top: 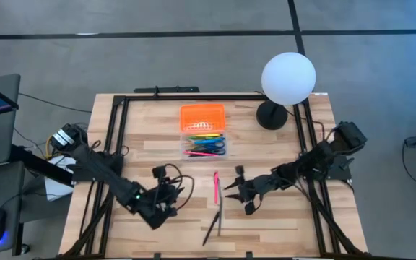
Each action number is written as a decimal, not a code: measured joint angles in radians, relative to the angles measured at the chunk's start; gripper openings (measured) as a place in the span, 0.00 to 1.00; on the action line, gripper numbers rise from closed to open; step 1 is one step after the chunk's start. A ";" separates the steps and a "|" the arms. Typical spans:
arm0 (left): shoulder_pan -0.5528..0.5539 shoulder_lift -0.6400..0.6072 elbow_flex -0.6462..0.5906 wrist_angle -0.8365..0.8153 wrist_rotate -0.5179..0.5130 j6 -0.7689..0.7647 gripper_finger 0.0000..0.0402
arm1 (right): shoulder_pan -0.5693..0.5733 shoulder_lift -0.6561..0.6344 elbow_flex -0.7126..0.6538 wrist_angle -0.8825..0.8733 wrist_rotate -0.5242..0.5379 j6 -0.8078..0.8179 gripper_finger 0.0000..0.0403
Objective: Pick & place school supplies into a supply box
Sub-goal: Put the pink pen into the supply box
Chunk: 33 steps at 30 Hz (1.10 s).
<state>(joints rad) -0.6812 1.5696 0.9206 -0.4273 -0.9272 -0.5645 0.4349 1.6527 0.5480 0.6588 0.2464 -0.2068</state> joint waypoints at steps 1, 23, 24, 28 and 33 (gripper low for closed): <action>-0.017 0.000 -0.028 0.037 -0.016 -0.023 0.32 | -0.006 0.018 0.025 -0.020 -0.016 -0.027 0.30; -0.144 0.001 -0.166 0.079 -0.222 -0.210 0.32 | -0.194 0.324 0.692 -0.903 -0.091 0.079 0.30; -0.144 0.001 -0.166 0.079 -0.222 -0.210 0.32 | -0.198 0.340 0.713 -0.927 -0.091 0.079 0.30; -0.145 0.001 -0.166 0.079 -0.207 -0.210 0.32 | -0.225 0.367 0.772 -1.024 -0.091 0.129 0.30; -0.145 0.001 -0.166 0.077 -0.206 -0.210 0.32 | -0.257 0.361 0.781 -1.080 -0.101 0.222 0.30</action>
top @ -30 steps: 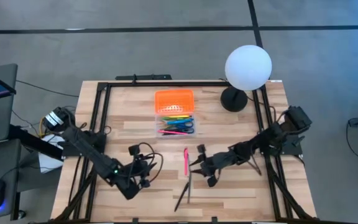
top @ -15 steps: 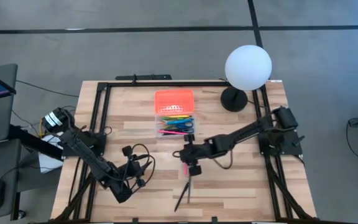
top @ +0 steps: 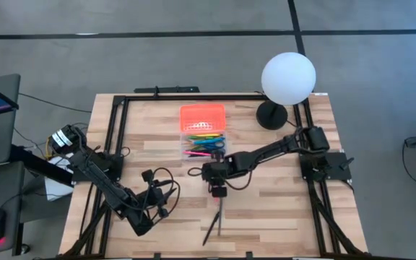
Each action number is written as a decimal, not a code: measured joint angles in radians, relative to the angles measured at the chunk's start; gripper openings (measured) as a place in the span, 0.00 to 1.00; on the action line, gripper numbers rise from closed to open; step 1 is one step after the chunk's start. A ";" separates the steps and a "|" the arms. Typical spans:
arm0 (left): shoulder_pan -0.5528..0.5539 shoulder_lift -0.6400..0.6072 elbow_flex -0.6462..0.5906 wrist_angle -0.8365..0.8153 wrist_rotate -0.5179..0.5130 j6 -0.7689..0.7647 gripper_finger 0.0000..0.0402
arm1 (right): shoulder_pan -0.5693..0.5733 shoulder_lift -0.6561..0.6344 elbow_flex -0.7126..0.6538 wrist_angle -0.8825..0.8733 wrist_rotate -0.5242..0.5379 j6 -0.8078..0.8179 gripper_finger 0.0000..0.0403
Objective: Pick & place school supplies into a supply box
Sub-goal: Put the pink pen into the supply box
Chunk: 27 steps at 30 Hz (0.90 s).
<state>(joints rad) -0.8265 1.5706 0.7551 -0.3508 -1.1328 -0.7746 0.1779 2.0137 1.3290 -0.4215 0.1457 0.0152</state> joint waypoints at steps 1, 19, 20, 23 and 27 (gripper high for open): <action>0.000 0.000 0.000 -0.003 0.000 0.000 0.32 | -0.005 0.000 0.000 0.001 -0.013 0.003 0.30; 0.000 0.000 -0.008 -0.002 0.001 -0.007 0.32 | -0.018 0.062 0.004 0.008 -0.071 0.052 0.30; 0.000 0.000 -0.008 -0.002 0.001 -0.008 0.32 | -0.018 0.062 0.005 0.001 -0.071 0.062 0.30; 0.000 0.000 -0.008 -0.002 0.001 -0.008 0.32 | -0.022 0.063 0.005 -0.025 -0.070 0.096 0.30; 0.000 0.000 -0.008 -0.001 0.001 -0.008 0.32 | -0.024 0.062 0.006 -0.067 -0.069 0.142 0.30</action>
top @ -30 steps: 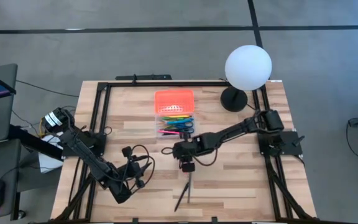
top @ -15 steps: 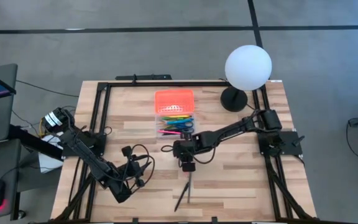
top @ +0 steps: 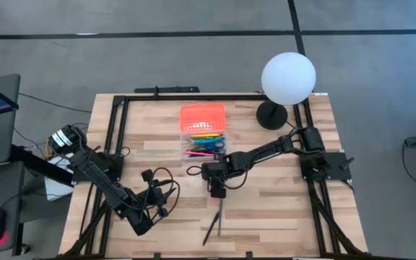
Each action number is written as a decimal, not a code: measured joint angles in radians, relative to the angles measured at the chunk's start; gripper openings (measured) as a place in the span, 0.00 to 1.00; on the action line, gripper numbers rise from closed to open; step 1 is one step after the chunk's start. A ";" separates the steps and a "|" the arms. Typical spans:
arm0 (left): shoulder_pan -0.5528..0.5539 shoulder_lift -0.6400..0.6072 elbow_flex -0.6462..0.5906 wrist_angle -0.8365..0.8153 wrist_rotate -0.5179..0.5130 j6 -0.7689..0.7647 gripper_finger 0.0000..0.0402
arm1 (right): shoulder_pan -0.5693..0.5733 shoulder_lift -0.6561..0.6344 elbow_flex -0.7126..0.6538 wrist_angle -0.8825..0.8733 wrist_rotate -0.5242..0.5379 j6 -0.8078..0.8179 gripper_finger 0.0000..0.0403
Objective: Pick & place school supplies into a supply box
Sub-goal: Put the pink pen into the supply box
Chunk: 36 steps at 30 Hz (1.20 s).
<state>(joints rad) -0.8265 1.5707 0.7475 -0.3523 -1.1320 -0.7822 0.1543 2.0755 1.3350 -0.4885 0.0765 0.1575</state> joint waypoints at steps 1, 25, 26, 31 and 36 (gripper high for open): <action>0.000 0.000 0.000 0.000 0.000 0.000 0.32 | 0.000 0.000 0.000 -0.009 0.000 0.006 0.30; 0.000 0.000 0.000 0.004 0.007 0.000 0.32 | 0.049 -0.065 -0.012 -0.108 0.140 -0.026 0.30; 0.000 0.000 0.000 0.004 0.007 0.000 0.32 | 0.050 -0.065 -0.012 -0.108 0.140 -0.034 0.30; 0.000 0.000 0.000 0.004 0.008 0.000 0.32 | 0.058 -0.065 -0.012 -0.065 0.154 -0.094 0.30; 0.000 0.000 0.000 0.004 0.008 0.000 0.32 | 0.080 -0.066 -0.010 0.017 0.097 -0.189 0.30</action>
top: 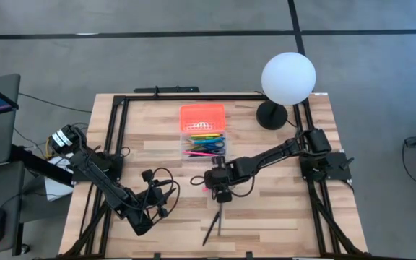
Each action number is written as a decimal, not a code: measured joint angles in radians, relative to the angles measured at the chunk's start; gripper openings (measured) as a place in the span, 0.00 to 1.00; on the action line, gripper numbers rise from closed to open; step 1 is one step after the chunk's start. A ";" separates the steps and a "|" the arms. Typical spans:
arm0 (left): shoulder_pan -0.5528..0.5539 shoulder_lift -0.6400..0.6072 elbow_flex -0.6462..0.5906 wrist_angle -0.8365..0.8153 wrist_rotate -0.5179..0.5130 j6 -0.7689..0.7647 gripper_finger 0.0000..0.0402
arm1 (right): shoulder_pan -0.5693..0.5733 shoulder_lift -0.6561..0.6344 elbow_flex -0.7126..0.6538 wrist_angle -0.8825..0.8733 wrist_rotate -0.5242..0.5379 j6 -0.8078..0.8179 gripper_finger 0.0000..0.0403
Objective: Pick & place school supplies into a supply box
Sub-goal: Put the pink pen into the supply box
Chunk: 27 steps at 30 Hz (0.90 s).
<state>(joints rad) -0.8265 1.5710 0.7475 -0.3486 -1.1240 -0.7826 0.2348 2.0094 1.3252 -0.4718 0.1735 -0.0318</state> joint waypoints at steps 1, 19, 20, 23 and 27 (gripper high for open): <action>0.000 0.000 0.000 0.000 0.000 0.000 0.32 | 0.004 0.000 0.001 0.004 -0.023 -0.020 0.30; 0.000 0.000 0.000 -0.001 0.000 -0.005 0.32 | 0.002 0.006 -0.036 0.007 -0.093 -0.021 0.30; 0.000 0.000 0.000 -0.001 0.000 -0.005 0.32 | 0.000 0.006 -0.036 0.006 -0.093 -0.021 0.30; 0.000 0.000 0.000 -0.001 0.000 -0.005 0.32 | -0.007 0.006 -0.036 -0.003 -0.092 -0.020 0.30; 0.000 0.000 0.000 -0.001 0.000 -0.005 0.32 | -0.021 0.006 -0.036 -0.020 -0.086 0.021 0.26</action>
<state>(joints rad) -0.8265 1.5708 0.7475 -0.3492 -1.1244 -0.7876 0.2134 2.0159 1.2896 -0.4921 0.0872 -0.0110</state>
